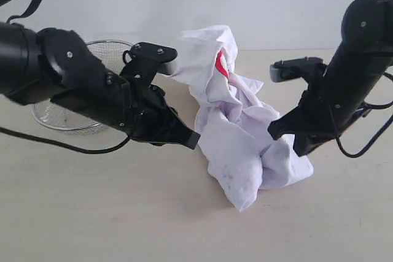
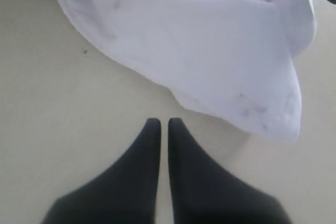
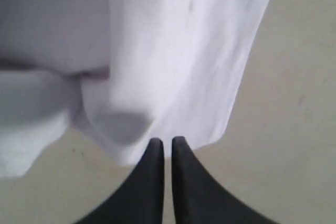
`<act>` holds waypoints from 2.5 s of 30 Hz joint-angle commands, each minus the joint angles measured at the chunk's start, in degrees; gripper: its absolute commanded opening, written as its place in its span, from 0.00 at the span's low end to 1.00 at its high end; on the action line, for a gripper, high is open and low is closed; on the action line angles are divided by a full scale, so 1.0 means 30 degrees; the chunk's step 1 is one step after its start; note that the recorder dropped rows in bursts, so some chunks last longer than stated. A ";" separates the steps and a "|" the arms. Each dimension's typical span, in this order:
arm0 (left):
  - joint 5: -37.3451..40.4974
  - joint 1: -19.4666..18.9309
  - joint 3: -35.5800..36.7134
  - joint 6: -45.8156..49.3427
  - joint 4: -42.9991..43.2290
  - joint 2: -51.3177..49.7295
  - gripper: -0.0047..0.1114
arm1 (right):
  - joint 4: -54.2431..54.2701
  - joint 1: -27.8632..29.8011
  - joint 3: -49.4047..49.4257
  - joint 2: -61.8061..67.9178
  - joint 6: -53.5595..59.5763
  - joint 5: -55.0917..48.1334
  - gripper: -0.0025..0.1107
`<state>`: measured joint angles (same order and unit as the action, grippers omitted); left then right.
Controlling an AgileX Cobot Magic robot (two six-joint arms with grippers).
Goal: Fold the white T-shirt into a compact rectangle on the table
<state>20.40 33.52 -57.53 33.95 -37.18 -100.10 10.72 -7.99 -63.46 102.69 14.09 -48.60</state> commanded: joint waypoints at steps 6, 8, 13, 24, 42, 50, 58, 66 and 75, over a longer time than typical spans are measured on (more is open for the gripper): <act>-0.3098 0.0098 0.0863 0.9426 -1.0972 -0.0227 0.08 | 0.0937 0.0139 0.2451 -0.2594 0.0349 0.6383 0.02; -0.2820 0.0098 0.0630 1.1076 -1.3153 -0.0562 0.08 | 0.2060 0.0139 0.2450 -0.2567 0.0736 0.6550 0.11; -0.2453 0.0098 0.0630 1.1847 -1.3927 -0.0464 0.08 | 0.3665 0.0139 0.2450 -0.2376 0.1086 0.6975 0.57; 0.1295 0.0098 -0.0613 1.1847 -1.3934 -0.0508 0.08 | 0.3574 -0.0396 0.2450 -0.0046 0.0981 0.7680 0.02; 0.4589 0.0166 -0.3280 1.2871 -1.2038 -0.5640 0.08 | 0.2501 -0.0360 0.2450 -0.0085 0.1012 0.7393 0.02; 0.2877 0.0166 -0.3280 1.0599 -1.0011 -0.7496 0.08 | 0.2458 -0.0360 0.2450 -0.0085 0.1012 0.6810 0.02; 0.2913 0.0166 -0.3508 0.7865 -0.7436 -0.8154 0.08 | 0.0949 -0.0324 0.2450 -0.0198 0.0936 0.6130 0.02; 0.3501 0.0129 -0.3508 0.2321 -0.0840 -0.7777 0.08 | -0.1678 0.1022 0.2450 -0.1574 -0.1617 0.5212 0.02; 0.4035 0.0129 -0.3508 0.2668 -0.1134 -0.5709 0.08 | -0.1694 0.1152 0.2450 -0.2191 -0.1529 0.4683 0.02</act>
<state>31.02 34.00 -68.54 41.45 -40.90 -119.16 6.30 -4.98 -56.37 96.90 9.78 -32.99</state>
